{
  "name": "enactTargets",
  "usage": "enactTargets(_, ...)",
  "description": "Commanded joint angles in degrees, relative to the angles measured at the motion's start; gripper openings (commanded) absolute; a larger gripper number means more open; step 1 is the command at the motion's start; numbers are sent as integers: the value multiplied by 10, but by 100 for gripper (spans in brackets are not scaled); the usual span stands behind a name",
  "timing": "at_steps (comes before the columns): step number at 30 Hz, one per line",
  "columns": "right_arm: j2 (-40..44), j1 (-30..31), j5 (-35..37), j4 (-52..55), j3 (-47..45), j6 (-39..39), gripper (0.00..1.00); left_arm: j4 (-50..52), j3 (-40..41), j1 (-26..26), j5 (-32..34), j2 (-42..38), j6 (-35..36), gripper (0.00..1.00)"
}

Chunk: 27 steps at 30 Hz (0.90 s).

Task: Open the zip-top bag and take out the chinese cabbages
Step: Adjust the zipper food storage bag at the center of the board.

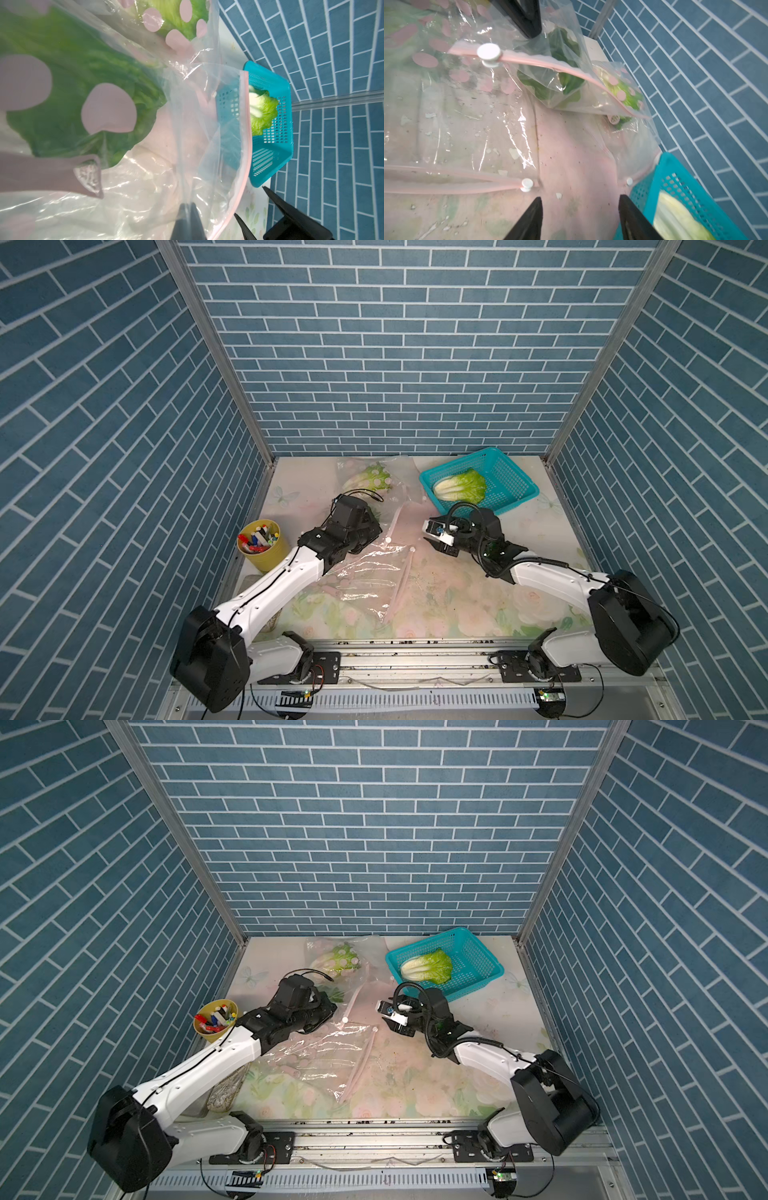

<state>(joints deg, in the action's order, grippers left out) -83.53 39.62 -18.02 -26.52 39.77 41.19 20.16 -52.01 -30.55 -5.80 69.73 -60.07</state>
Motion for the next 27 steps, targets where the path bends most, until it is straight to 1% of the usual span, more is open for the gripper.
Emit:
enactTargets(1,-50,39,31,-144,23,100,67,74,15,11,-31,-20,40,0)
enactTargets(6,-110,82,57,-215,41,135,72,70,43,38,-64,-44,39,0)
enactTargets(10,-129,106,58,-206,59,151,72,70,51,49,-81,-48,42,0)
enactTargets(14,-132,118,35,-157,79,148,68,67,49,53,-89,-42,46,0)
enactTargets(19,-130,126,1,-96,94,131,58,64,48,57,-96,-38,48,0)
enactTargets(27,-144,142,-20,-84,95,115,54,61,53,77,-110,-46,48,0)
